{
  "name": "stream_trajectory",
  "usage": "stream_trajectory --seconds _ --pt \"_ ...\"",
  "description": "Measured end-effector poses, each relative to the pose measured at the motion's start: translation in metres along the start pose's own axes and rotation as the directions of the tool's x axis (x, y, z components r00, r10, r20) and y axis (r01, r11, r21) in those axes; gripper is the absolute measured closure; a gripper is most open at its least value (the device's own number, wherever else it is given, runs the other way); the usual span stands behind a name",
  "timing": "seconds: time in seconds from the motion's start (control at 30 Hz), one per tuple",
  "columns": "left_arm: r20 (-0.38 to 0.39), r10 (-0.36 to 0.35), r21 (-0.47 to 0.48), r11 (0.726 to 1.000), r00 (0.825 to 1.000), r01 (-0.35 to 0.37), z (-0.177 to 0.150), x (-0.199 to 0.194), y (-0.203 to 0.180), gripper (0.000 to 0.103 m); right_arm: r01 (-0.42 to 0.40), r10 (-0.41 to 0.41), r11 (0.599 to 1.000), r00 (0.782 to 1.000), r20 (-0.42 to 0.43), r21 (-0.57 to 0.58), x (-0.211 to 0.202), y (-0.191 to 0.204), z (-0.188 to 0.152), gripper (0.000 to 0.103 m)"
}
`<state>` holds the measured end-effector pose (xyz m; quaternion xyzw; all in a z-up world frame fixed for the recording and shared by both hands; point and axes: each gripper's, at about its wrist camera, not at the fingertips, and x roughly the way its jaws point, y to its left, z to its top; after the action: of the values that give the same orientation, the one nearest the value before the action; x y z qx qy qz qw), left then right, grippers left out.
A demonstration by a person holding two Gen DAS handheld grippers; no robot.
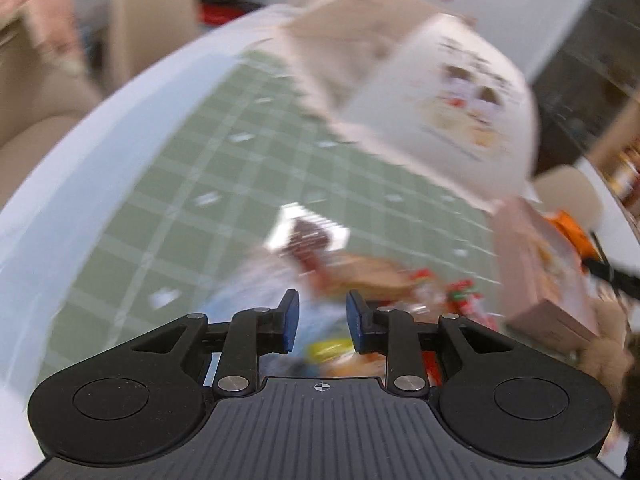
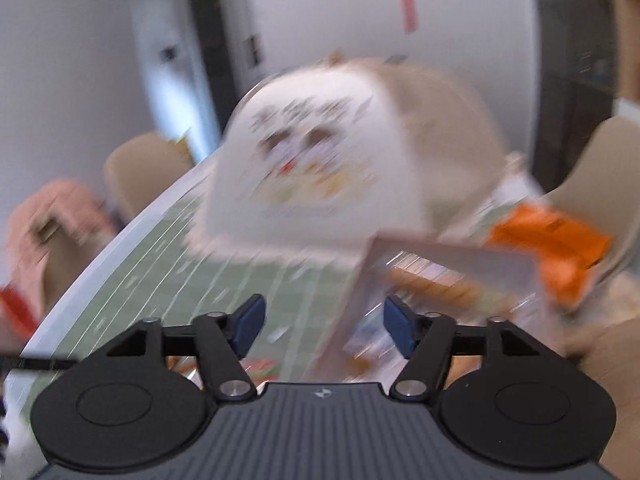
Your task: Organize snacks
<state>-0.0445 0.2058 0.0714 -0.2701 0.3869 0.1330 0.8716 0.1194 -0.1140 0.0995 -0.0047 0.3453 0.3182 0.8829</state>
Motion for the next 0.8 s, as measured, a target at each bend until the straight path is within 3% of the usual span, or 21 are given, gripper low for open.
stream_trajectory --seconds 0.17,0.33,0.43,0.6,0.7,0.8 --pt "-0.08 -0.042 0.033 0.998 0.996 0.045 -0.017 -0.002 0.002 0.074 -0.076 0.069 0.996 0.989 -0.133 -0.05 0.043 0.037 -0.033 0.032" --pt "-0.122 -0.062 0.103 0.992 0.991 0.075 -0.03 0.002 -0.019 0.074 -0.015 0.002 0.998 0.975 -0.224 -0.057 0.076 0.041 -0.053 0.033" --pt "-0.138 -0.057 0.132 0.988 0.989 0.075 -0.035 0.007 -0.028 0.074 -0.058 0.054 0.998 0.968 -0.245 -0.01 0.063 0.036 -0.066 0.048" --pt "-0.121 0.051 0.154 0.988 0.991 -0.032 -0.041 0.021 -0.033 0.072 -0.058 0.049 0.998 0.966 -0.255 -0.03 0.024 0.04 -0.098 0.048" --pt "-0.137 0.012 0.162 0.987 0.991 0.01 -0.043 0.032 -0.042 0.07 -0.051 0.037 0.998 0.965 -0.261 -0.047 0.004 0.042 -0.11 0.048" --pt "-0.151 0.005 0.273 0.961 0.988 0.037 -0.045 0.043 -0.067 0.067 -0.021 -0.002 0.996 0.966 -0.259 -0.089 -0.004 0.046 -0.116 0.046"
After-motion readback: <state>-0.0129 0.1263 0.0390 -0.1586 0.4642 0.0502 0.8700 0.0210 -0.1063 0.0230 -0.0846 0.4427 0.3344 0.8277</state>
